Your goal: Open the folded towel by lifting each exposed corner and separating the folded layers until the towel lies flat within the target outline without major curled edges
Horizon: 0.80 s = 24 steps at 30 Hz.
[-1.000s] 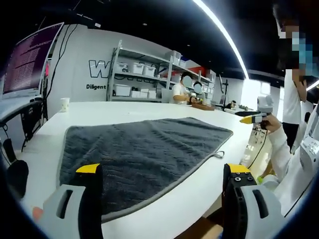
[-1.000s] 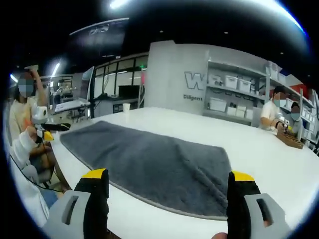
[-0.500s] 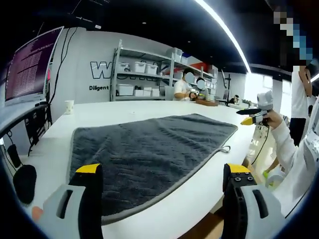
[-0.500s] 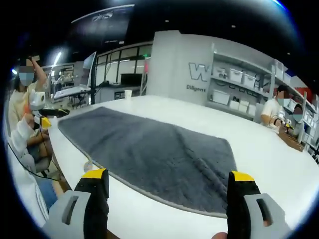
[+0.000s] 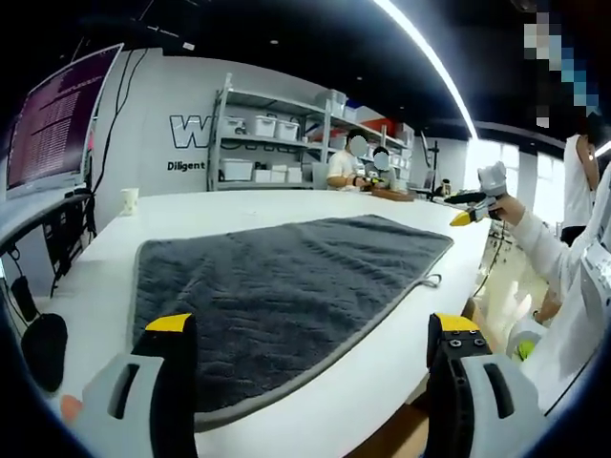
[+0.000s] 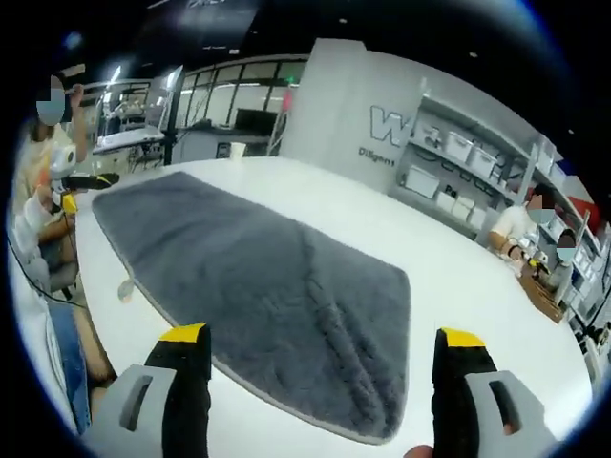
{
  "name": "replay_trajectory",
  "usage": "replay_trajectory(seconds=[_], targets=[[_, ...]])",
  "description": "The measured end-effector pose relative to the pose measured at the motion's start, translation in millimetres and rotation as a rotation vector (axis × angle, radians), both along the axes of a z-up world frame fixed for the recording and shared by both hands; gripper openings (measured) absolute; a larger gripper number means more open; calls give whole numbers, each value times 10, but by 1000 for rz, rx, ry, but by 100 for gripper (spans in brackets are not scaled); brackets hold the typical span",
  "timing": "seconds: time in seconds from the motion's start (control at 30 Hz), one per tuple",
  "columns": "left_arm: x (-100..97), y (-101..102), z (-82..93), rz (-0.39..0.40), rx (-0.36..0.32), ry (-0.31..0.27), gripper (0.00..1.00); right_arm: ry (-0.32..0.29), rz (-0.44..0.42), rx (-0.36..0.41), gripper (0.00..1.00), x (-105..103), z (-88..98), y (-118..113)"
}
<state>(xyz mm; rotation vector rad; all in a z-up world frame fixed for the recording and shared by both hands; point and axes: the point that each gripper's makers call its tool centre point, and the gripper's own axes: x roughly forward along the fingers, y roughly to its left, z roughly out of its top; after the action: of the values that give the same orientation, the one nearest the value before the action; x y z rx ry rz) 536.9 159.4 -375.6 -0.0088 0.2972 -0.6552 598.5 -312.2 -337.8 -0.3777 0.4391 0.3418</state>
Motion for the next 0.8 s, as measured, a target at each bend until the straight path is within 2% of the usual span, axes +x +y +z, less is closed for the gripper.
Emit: replay_trajectory(seconds=[0.23, 0.6, 0.8], targets=[[76, 56, 3, 7, 20, -1, 99, 20, 46, 36, 99, 282, 37, -100], [153, 65, -2, 9, 31, -2, 99, 19, 39, -57, 97, 872, 6, -436], [163, 64, -18, 13, 33, 2, 99, 28, 43, -6, 98, 1189, 63, -478]])
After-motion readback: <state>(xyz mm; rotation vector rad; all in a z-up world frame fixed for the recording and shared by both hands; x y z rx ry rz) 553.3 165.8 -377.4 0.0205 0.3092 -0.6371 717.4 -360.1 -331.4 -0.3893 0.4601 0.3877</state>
